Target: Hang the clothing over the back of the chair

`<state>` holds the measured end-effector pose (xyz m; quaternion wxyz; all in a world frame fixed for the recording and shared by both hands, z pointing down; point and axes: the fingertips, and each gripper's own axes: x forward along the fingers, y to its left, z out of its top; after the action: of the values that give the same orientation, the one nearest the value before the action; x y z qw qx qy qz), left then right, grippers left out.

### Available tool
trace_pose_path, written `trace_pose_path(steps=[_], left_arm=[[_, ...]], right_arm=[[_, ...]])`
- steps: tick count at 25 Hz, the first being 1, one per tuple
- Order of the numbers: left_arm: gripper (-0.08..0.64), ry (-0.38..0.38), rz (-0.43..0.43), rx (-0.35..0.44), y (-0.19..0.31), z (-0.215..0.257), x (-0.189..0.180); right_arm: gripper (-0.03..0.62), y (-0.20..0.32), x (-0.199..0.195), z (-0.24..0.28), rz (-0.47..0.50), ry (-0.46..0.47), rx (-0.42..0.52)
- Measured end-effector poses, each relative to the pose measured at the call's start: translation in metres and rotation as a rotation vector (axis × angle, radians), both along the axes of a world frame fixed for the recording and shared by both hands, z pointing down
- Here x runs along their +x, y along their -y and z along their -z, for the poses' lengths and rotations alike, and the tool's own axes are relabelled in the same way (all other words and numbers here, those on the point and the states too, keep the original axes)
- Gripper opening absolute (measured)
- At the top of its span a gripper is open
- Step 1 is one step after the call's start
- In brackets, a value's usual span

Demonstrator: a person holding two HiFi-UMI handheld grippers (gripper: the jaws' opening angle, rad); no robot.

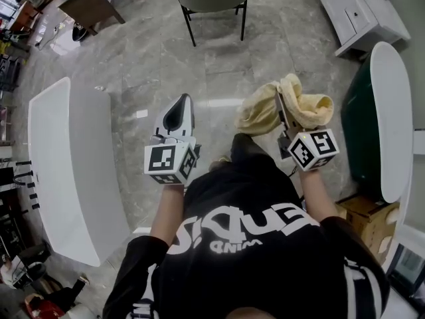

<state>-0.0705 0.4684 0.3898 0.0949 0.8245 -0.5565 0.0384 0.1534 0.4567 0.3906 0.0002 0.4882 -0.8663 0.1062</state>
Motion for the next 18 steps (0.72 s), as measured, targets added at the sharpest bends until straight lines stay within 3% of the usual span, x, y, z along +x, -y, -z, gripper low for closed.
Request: trace_pose_path(steps=[18], left_arm=[[0.015, 0.013, -0.008, 0.018, 0.098, -0.004, -0.019]], right_arm=[[0.031, 0.098, -0.021, -0.006, -0.005, 0.010, 0.017]])
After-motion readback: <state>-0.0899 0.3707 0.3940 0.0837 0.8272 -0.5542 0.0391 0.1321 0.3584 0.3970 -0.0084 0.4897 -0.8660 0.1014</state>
